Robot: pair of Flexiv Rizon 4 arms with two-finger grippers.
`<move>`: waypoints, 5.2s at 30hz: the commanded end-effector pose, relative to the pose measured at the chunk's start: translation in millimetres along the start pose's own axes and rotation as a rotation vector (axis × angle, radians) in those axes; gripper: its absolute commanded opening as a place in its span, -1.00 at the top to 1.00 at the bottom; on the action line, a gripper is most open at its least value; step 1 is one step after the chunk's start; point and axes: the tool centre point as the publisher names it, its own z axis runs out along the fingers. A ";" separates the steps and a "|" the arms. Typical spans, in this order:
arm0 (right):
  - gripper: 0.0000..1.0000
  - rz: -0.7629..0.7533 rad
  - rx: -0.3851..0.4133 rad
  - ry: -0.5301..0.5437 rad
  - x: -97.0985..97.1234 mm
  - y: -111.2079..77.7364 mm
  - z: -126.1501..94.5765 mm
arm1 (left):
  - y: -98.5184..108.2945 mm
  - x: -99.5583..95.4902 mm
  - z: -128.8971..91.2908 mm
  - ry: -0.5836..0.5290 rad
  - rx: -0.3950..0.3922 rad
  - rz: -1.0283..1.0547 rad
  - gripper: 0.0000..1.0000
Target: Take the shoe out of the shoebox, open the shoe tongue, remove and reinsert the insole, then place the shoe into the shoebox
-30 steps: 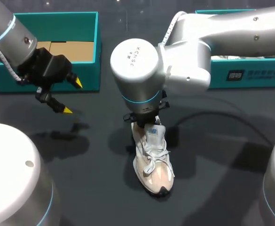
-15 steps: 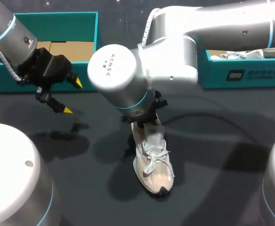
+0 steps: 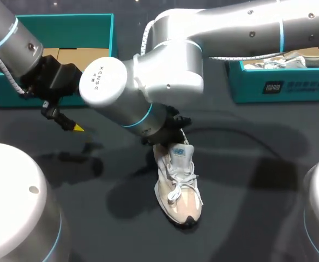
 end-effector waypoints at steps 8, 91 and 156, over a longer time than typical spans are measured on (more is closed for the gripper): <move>1.00 0.006 0.020 0.118 8.3 -2.7 18.3 | -0.1 1.4 -0.7 -0.001 -0.004 0.000 -1.00; 1.00 -0.030 0.081 0.296 29.5 0.8 36.2 | -0.1 1.4 -0.7 -0.001 -0.004 0.000 -1.00; -1.00 -0.051 0.207 0.463 1.7 -21.5 -39.3 | -0.1 1.4 -0.7 -0.001 -0.004 0.000 -1.00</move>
